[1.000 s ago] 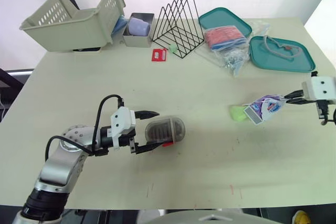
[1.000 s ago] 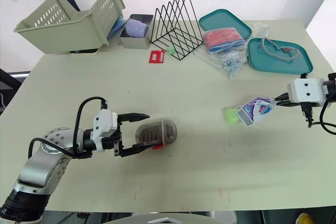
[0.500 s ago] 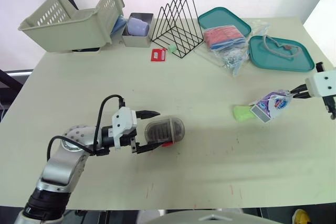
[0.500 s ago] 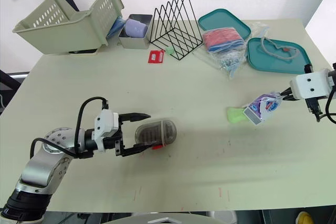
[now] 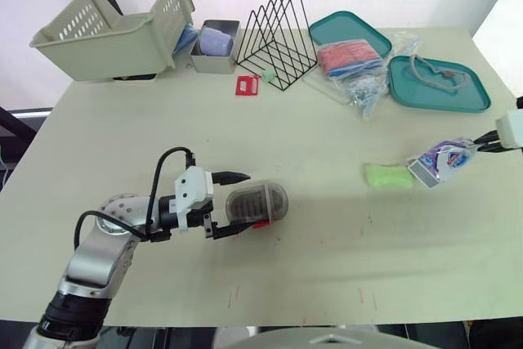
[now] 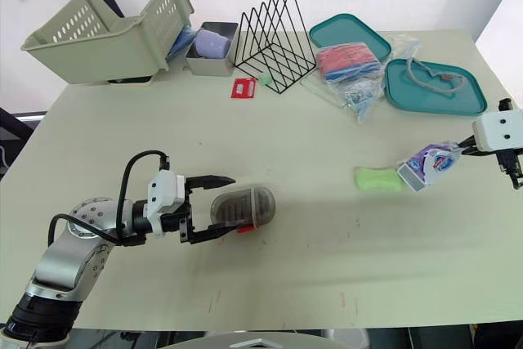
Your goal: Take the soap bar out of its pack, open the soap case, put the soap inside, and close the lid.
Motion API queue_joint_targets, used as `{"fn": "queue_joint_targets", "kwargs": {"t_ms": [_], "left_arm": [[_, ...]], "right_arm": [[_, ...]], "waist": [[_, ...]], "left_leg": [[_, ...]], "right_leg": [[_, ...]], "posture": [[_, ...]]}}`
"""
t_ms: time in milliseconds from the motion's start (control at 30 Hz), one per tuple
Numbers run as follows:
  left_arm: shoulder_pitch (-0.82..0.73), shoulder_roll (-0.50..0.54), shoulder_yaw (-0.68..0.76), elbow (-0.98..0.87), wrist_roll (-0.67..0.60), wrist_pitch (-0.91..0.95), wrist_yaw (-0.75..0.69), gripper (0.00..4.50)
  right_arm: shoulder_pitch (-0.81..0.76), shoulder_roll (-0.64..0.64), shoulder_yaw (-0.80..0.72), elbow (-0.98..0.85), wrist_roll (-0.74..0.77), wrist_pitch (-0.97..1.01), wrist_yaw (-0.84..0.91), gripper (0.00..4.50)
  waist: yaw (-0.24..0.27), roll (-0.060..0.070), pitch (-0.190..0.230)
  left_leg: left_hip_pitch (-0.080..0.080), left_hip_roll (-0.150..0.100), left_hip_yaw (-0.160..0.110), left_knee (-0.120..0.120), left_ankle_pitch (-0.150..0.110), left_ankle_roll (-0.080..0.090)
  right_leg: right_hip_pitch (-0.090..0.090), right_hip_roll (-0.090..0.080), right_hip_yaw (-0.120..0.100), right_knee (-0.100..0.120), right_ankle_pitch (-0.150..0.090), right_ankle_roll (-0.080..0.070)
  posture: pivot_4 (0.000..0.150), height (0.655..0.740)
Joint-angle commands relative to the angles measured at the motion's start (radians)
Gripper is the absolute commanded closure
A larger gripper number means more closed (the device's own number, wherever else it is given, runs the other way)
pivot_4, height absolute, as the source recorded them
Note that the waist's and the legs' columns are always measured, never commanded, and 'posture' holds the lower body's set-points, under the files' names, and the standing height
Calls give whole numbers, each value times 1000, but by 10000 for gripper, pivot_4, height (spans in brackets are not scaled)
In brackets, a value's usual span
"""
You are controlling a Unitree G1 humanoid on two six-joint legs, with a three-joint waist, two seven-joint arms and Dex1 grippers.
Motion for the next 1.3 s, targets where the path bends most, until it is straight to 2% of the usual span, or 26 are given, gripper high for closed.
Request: {"fn": "queue_joint_targets", "kwargs": {"t_ms": [33, 300, 533, 600, 700, 767, 900, 1000, 1100, 1300], "left_arm": [[-12, -17, 35, -42, -95, 49, 6, 0], [-8, -31, 66, -79, -177, 99, 25, 0], [1, -32, 74, -87, -162, 85, 30, 0], [4, -32, 77, -87, -157, 80, 34, 0], [3, -31, 77, -84, -153, 75, 36, 0], [0, -31, 75, -84, -152, 74, 39, 0], [-5, -37, 73, -84, -156, 69, 43, 0], [-4, -44, 72, -88, -160, 67, 49, 0], [6, -46, 68, -92, -151, 55, 46, 0], [15, -44, 65, -89, -135, 39, 44, 0]], "right_arm": [[3, -26, -80, 21, 82, 83, -6, 44757], [115, 19, -266, 9, 256, 507, -165, 44757], [317, 103, -440, -120, 311, 728, -514, 44757], [402, 183, -507, -252, 312, 820, -721, 44757], [487, 322, -587, -533, 344, 1071, -984, 44757], [505, 391, -613, -685, 351, 1220, -1124, 44757], [486, 541, -675, -875, 368, 1499, -1373, 44757], [470, 620, -704, -963, 371, 1618, -1478, 44757], [462, 662, -693, -1013, 377, 1680, -1510, 44757], [460, 696, -702, -1025, 379, 1719, -1546, 44757]], "waist": [[0, 0, 0], [1, 0, 0], [0, 1, 0], [-1, 1, -1], [-2, 1, -1], [0, 3, -2], [1, 4, -2], [4, 3, -2], [5, 4, -2], [0, 4, -2]], "left_leg": [[0, 0, 0, 0, 0, 0], [0, 0, -1, 0, 0, 0], [0, 0, 0, 0, 0, 0], [0, 0, 0, 0, 0, 0], [0, 0, -2, 0, 0, 0], [-1, -1, -1, 0, 0, 0], [-1, -1, -2, 0, 0, 0], [-2, -1, -3, 0, 0, 0], [-2, -1, -2, 0, 0, 0], [-2, -1, -2, -1, 0, 0]], "right_leg": [[0, 0, 0, 0, 0, 0], [0, 0, 0, 0, 0, 0], [0, 0, 0, 0, 0, 0], [0, 1, 0, 0, 0, 0], [0, 2, 0, 1, 0, 0], [0, 1, 1, 1, 0, 0], [0, 1, 1, 1, 0, 1], [0, 1, 0, 0, 0, 1], [0, 1, 0, 0, 0, 1], [0, 2, 0, 0, 0, 1]], "posture": [[1500, 7400], [1500, 7400], [1500, 7400], [1500, 7400], [1500, 7400], [1500, 7400], [1500, 7400], [1500, 7400], [1500, 7400], [1500, 7400]]}}
